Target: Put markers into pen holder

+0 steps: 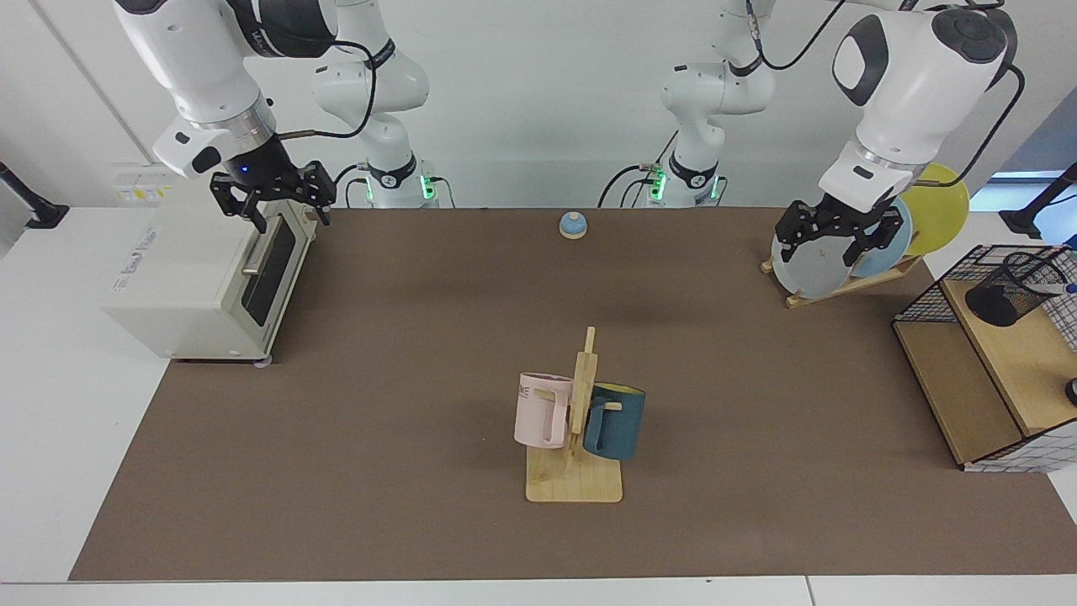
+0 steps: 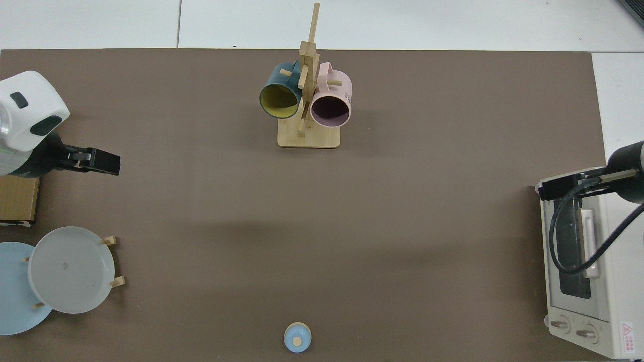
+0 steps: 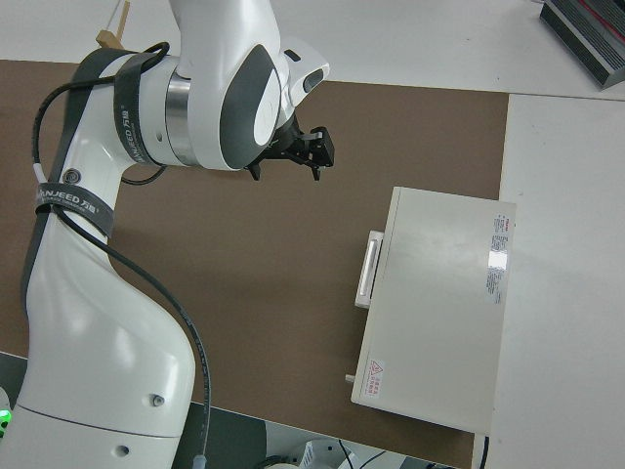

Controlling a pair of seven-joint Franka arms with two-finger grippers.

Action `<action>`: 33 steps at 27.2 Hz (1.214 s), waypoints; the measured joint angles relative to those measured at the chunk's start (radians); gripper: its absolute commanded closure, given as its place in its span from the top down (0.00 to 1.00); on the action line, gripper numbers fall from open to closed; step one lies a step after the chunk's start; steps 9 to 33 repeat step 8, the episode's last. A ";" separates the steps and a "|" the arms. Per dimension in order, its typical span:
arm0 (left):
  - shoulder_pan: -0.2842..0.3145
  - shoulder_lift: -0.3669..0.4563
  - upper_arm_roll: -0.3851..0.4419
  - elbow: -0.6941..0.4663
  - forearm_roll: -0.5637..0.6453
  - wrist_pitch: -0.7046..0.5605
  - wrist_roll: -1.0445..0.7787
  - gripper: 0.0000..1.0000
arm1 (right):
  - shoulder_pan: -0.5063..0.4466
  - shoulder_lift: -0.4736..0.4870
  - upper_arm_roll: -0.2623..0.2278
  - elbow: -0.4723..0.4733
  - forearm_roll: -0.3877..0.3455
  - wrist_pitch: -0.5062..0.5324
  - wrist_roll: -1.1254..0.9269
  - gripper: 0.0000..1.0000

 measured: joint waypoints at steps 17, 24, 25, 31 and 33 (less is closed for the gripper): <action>0.000 0.000 0.001 0.000 -0.001 0.000 -0.004 1.00 | 0.000 0.000 0.000 0.000 0.000 0.000 0.000 1.00; 0.000 0.000 0.001 0.000 -0.001 0.000 -0.004 1.00 | 0.000 0.000 0.000 0.000 0.000 0.000 0.000 1.00; 0.000 0.000 0.001 0.000 -0.001 0.000 -0.004 1.00 | 0.000 0.000 0.000 0.000 0.000 0.000 0.000 1.00; 0.000 0.000 0.001 0.000 -0.001 0.000 -0.004 1.00 | 0.000 0.000 0.000 0.000 0.000 0.000 0.000 1.00; 0.000 0.000 0.001 0.000 -0.001 0.000 -0.004 1.00 | 0.000 0.000 0.000 0.000 0.000 0.000 0.000 1.00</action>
